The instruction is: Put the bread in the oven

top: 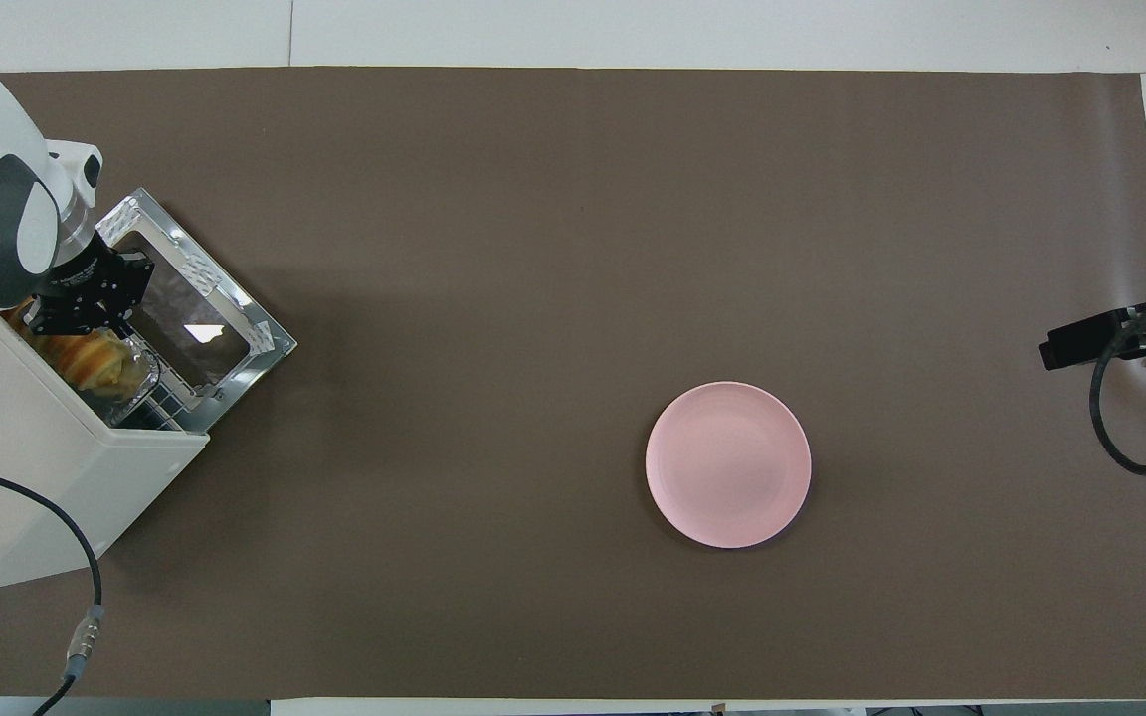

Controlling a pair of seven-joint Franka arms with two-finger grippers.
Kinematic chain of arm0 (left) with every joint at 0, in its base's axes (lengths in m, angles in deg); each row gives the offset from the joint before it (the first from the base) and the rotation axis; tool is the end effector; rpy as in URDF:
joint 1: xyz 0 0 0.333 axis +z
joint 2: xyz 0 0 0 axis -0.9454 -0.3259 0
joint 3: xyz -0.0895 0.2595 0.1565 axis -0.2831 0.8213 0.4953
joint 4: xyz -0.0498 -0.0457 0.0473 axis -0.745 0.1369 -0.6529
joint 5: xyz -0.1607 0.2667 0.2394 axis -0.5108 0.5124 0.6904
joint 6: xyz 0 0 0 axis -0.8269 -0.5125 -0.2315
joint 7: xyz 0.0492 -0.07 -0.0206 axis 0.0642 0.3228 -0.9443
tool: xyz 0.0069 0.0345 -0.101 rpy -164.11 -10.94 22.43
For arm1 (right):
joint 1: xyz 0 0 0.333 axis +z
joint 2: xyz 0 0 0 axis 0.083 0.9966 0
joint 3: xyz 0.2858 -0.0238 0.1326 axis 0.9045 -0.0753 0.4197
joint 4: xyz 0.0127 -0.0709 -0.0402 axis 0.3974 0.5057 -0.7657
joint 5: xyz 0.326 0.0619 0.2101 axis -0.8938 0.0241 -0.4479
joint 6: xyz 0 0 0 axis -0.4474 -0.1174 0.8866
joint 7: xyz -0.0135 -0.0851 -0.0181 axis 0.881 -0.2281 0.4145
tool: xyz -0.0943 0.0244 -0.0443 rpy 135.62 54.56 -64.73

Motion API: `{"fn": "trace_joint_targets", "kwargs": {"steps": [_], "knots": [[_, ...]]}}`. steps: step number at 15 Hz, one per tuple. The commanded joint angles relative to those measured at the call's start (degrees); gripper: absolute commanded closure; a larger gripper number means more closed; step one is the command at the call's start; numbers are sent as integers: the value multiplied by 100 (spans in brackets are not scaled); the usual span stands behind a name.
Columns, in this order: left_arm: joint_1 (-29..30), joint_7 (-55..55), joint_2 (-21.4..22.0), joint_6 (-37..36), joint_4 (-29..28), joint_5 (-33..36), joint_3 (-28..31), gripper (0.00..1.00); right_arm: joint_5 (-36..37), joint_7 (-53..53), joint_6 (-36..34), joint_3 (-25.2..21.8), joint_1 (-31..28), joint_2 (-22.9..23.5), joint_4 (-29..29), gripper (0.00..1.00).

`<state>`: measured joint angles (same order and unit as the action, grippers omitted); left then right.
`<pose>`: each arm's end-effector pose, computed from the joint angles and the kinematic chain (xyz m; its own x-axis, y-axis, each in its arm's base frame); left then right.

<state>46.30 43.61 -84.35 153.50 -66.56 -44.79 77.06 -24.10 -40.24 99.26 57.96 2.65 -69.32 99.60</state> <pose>0.6287 0.0068 0.3941 0.7469 0.6545 -0.1177 0.5854 -0.7311 -0.3503 0.5250 -0.0144 0.6089 0.9856 0.1496 -0.0791 0.1483 -0.9887 -0.0218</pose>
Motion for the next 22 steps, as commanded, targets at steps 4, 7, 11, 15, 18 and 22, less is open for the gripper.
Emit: {"fn": "trace_joint_targets", "kwargs": {"steps": [4, 7, 11, 15, 18, 22], "knots": [[87, 335, 198, 365, -227, 134, -39, 0, -51, -5, -71, 79, -114, 0, -4, 0], [34, 396, 163, 777, -157, 134, -57, 0, -51, -5, -71, 88, -114, 0, -4, 0], [-98, 712, 189, 700, 536, 73, -83, 0, -51, -5, -71, 79, -114, 0, -4, 0], [-124, 1701, 644, -161, 880, -408, -118, 0, -51, -5, -71, 79, -114, 0, -4, 0], [-212, 3188, 1409, -793, 740, -490, -144, 0, -51, -5, -71, 79, -114, 0, -4, 0], [-310, 3754, 1964, -1278, 415, -481, -162, 0, -51, -5, -71, 79, -114, 0, -4, 0]]}}
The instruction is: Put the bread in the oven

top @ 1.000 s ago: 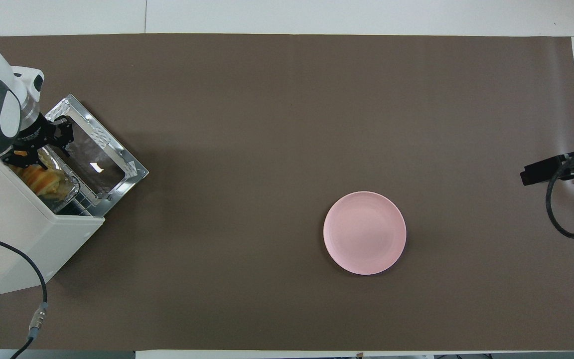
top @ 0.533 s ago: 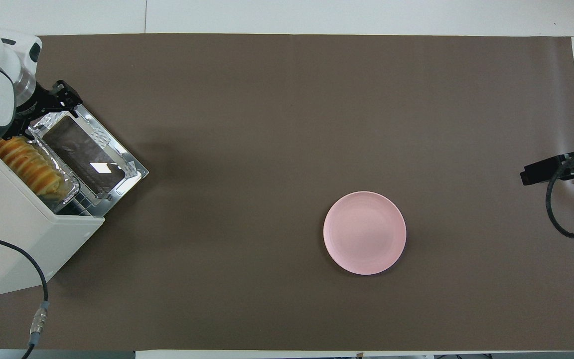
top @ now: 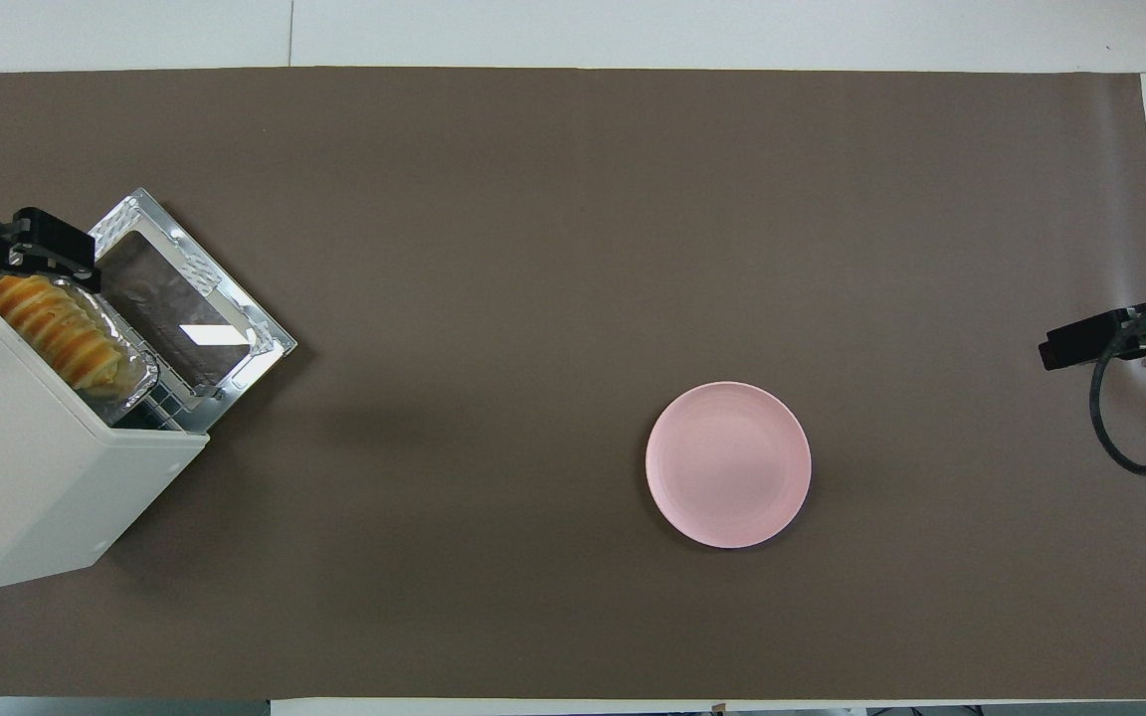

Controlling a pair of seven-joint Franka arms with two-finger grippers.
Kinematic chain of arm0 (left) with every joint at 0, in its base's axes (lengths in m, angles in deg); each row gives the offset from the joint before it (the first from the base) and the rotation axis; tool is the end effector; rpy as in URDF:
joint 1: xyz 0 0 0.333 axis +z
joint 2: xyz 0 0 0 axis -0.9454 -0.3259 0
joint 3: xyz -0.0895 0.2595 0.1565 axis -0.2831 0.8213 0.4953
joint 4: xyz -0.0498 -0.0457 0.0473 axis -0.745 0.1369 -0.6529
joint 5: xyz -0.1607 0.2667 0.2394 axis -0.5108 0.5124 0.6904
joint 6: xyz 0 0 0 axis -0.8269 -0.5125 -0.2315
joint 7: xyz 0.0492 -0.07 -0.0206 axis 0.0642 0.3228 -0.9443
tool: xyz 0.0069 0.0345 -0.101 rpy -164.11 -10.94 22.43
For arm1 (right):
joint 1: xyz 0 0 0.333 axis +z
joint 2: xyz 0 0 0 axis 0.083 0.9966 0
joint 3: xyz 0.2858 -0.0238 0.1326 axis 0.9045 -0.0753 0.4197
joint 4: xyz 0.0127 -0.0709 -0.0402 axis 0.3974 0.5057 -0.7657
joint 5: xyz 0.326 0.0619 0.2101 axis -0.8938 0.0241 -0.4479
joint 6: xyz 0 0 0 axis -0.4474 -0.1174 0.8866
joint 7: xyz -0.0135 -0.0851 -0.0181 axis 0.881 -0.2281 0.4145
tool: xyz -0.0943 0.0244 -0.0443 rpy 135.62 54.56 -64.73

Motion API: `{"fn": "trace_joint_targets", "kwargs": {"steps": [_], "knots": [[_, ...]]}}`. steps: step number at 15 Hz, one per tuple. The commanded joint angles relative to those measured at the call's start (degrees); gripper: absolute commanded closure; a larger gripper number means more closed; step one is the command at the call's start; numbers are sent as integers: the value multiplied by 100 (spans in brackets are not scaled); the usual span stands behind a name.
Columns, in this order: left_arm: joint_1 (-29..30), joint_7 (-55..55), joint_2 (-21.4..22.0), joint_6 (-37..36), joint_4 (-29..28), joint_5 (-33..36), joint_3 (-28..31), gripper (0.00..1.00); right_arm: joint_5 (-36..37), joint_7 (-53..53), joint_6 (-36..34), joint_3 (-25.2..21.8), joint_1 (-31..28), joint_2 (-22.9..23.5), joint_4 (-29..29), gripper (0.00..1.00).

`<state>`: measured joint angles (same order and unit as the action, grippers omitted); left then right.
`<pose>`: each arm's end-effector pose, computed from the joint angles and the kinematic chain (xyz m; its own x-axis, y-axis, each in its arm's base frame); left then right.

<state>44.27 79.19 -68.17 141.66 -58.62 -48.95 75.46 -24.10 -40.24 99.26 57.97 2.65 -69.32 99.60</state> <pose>0.5783 -0.0245 0.5973 0.9911 0.0215 -0.1314 0.0204 -0.9997 -0.0097 0.5250 -0.0143 0.6089 0.9856 0.1498 -0.0791 0.1485 -0.9887 -0.0218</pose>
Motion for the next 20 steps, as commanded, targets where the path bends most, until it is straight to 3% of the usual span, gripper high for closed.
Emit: {"fn": "trace_joint_targets", "kwargs": {"steps": [1, 3, 6, 7, 16, 20], "knots": [[-45, 205, 390, -164, -423, -65, -20, 0, -51, -5, -71, 87, -114, 0, -4, 0], [479, 240, 470, -288, -432, -65, -570, 0, -51, -5, -71, 79, -114, 0, -4, 0], [2225, 249, 496, -270, -406, -38, -2333, 0, -51, -5, -71, 79, -114, 0, -4, 0], [2510, 231, 583, -262, -440, -38, -2610, 0, -51, -5, -71, 87, -114, 0, -4, 0], [2513, 196, 795, -227, -476, -21, -2657, 0, -51, -5, -71, 79, -114, 0, -4, 0], [2522, 222, 1013, 177, -992, 23, -2648, 0, -51, -5, -71, 79, -114, 0, -4, 0]]}}
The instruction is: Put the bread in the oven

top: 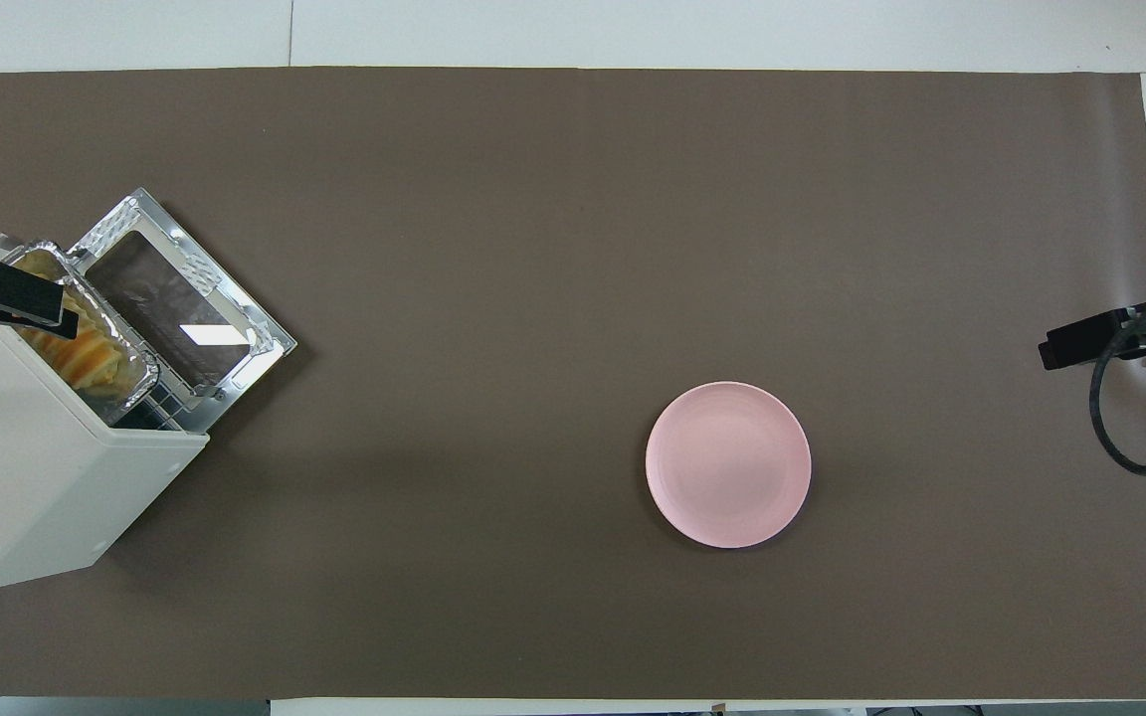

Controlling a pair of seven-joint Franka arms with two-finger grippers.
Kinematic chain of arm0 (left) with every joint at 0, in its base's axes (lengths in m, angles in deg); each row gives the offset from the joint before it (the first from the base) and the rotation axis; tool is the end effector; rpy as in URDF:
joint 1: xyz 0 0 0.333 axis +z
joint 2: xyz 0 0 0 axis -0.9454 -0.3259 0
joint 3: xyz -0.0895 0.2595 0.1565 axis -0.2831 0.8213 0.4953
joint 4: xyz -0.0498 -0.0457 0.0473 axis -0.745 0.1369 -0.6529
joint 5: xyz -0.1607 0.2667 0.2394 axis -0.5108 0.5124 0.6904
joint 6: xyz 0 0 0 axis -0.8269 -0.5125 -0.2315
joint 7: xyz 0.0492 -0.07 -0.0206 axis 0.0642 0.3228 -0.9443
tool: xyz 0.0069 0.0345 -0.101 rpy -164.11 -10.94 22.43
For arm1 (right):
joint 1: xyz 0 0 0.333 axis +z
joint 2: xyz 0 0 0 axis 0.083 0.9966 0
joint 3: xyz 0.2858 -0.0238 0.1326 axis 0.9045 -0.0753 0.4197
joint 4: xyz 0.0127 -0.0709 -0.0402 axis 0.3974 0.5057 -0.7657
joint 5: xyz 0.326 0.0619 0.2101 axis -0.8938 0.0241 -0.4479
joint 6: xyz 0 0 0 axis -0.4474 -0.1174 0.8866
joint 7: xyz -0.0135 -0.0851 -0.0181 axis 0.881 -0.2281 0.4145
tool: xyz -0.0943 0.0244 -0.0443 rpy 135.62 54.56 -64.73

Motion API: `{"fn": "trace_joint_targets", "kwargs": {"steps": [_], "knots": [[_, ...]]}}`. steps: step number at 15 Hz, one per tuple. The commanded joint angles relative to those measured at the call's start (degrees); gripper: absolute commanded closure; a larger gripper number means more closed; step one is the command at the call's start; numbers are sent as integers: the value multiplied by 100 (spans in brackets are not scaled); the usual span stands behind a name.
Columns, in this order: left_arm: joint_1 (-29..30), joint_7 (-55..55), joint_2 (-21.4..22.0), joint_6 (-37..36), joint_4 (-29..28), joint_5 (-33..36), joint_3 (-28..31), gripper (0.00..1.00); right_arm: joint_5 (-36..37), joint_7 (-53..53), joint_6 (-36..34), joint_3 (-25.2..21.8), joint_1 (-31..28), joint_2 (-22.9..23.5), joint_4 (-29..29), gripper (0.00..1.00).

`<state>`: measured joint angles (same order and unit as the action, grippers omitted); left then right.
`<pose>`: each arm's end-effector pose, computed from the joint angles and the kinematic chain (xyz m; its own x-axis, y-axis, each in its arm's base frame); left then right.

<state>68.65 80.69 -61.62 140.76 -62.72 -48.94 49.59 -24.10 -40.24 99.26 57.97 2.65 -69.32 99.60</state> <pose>0.5463 -0.0204 0.6204 0.9923 -0.0356 -0.1188 -0.0293 -0.9981 0.0547 0.5250 -0.0143 0.6089 0.9856 0.1498 -0.0791 0.1485 -0.9887 -0.0218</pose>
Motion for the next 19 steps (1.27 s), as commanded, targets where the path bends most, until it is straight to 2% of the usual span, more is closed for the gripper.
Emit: {"fn": "trace_joint_targets", "kwargs": {"steps": [1, 3, 5, 8, 19], "knots": [[22, 55, 499, 433, -881, 66, -61, 0, -51, -5, -71, 79, -114, 0, -4, 0], [-101, 37, 597, 951, -1147, 189, -61, 0, -51, -5, -71, 79, -114, 0, -4, 0], [-66, 72, 518, 840, -911, 338, -61, 0, -51, -5, -71, 79, -114, 0, -4, 0], [-101, 90, 412, 295, -673, 348, -78, 0, -51, -5, -71, 79, -114, 0, -4, 0], [-180, 55, 430, 496, -699, 339, -61, 0, -51, -5, -71, 79, -114, 0, -4, 0]]}}
